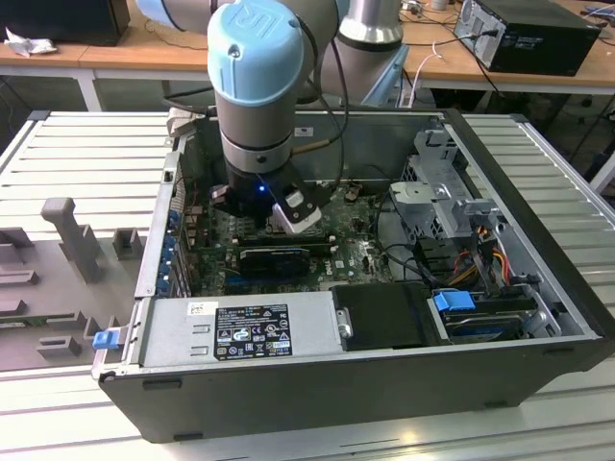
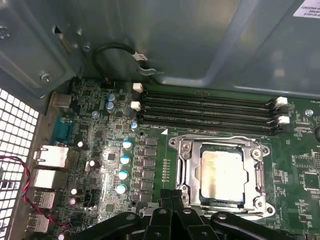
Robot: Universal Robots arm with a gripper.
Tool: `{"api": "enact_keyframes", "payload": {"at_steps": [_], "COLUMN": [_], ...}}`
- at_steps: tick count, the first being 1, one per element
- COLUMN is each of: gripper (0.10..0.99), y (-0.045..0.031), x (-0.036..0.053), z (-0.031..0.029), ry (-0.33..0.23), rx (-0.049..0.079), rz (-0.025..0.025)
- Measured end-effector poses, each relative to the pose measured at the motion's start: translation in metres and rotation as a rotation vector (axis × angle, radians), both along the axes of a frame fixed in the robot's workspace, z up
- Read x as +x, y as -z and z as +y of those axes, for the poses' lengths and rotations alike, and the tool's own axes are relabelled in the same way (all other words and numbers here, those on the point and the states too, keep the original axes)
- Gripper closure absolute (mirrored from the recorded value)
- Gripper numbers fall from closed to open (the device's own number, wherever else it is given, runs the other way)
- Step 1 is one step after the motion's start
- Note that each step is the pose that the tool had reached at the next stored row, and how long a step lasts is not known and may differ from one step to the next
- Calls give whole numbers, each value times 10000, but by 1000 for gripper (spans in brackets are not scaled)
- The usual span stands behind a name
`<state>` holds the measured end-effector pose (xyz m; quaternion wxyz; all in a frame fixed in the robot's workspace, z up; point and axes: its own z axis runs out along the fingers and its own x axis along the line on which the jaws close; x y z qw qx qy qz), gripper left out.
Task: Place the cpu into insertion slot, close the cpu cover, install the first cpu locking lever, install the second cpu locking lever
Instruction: 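Install the second cpu locking lever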
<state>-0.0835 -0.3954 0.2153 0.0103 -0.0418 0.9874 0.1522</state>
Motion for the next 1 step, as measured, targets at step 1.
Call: {"api": "enact_keyframes", "payload": {"at_steps": [1], "gripper": [980], "y": [0], "x": [0], "z": [0], "ry": [0], "rx": [1], "rz": [0]}}
